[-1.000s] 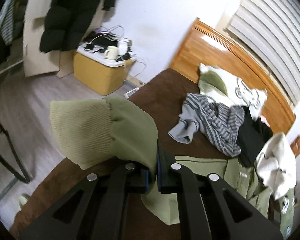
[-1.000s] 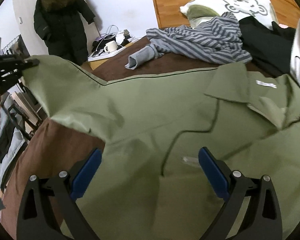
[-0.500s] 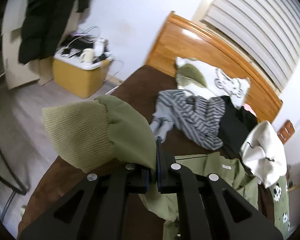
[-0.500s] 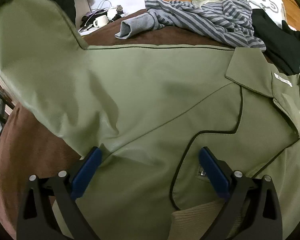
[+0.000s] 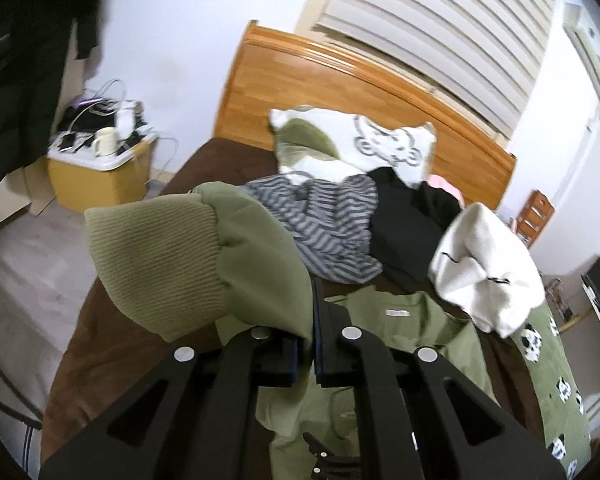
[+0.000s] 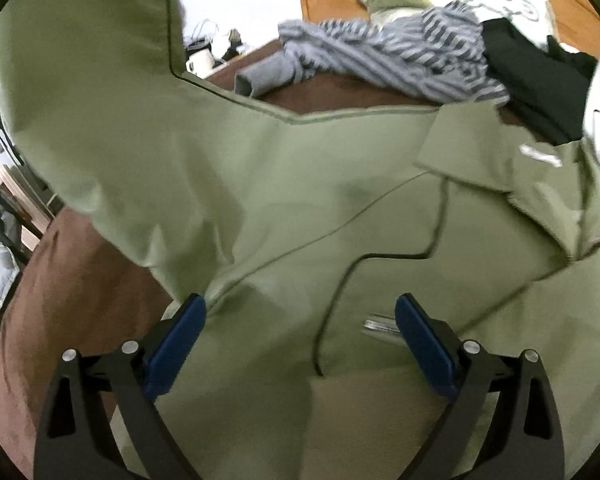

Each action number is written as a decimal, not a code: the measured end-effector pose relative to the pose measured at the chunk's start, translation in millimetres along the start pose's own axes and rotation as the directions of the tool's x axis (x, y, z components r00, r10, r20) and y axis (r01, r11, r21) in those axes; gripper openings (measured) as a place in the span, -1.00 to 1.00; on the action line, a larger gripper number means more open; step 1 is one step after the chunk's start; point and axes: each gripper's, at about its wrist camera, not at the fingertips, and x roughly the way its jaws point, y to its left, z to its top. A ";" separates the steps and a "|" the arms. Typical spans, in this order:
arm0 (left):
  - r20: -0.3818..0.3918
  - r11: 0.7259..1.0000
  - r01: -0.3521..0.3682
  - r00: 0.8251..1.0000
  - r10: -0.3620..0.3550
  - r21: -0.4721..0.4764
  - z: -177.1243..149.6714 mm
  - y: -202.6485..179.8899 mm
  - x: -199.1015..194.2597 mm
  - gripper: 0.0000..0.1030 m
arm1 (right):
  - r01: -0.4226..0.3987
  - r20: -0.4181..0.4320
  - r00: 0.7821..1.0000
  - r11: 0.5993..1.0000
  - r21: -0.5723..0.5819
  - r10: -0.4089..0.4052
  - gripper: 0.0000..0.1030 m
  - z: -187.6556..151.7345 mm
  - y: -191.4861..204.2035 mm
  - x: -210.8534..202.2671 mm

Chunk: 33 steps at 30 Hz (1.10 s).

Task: Fold large clothes
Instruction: 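Carry the sleeve with the left tool across the jacket front and release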

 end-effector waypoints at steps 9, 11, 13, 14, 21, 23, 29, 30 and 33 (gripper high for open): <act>-0.037 0.984 0.123 0.992 -0.119 0.129 -18.3 -90.0 8.7 -0.85 | 0.078 0.078 0.994 0.996 0.049 -0.082 0.84 -31.4 -65.9 -95.8; -0.064 0.972 0.131 0.991 -0.121 0.194 -30.3 -115.7 17.5 -0.85 | 0.100 0.082 0.991 0.993 0.064 -0.105 0.84 -37.4 -81.4 -111.5; -0.091 0.958 0.133 0.989 -0.114 0.255 -44.7 -139.6 28.0 -0.85 | 0.124 0.079 0.988 0.989 0.077 -0.130 0.84 -44.0 -98.1 -129.8; -0.109 0.951 0.143 0.987 -0.117 0.275 -52.8 -150.1 34.1 -0.85 | 0.135 0.075 0.987 0.988 0.078 -0.141 0.84 -48.4 -105.3 -137.4; -0.218 0.925 0.171 0.971 -0.099 0.340 -109.9 -193.8 81.8 -0.85 | 0.225 0.054 0.971 0.966 0.130 -0.233 0.84 -76.0 -163.4 -192.7; -0.260 0.925 0.185 0.961 -0.099 0.333 -130.6 -202.3 98.7 -0.85 | 0.244 0.053 0.966 0.959 0.147 -0.254 0.84 -81.3 -174.4 -202.4; -0.343 0.928 0.183 0.937 -0.065 0.326 -184.7 -216.1 137.1 -0.85 | 0.270 0.031 0.959 0.942 0.200 -0.281 0.84 -99.1 -199.9 -213.8; -0.353 0.928 0.178 0.934 -0.055 0.327 -192.4 -217.1 142.6 -0.85 | 0.270 0.027 0.959 0.941 0.205 -0.282 0.84 -100.1 -203.5 -213.0; -0.384 0.936 0.177 0.922 -0.050 0.305 -210.3 -215.0 155.7 -0.84 | 0.266 0.014 0.961 0.938 0.223 -0.276 0.84 -108.2 -208.7 -211.5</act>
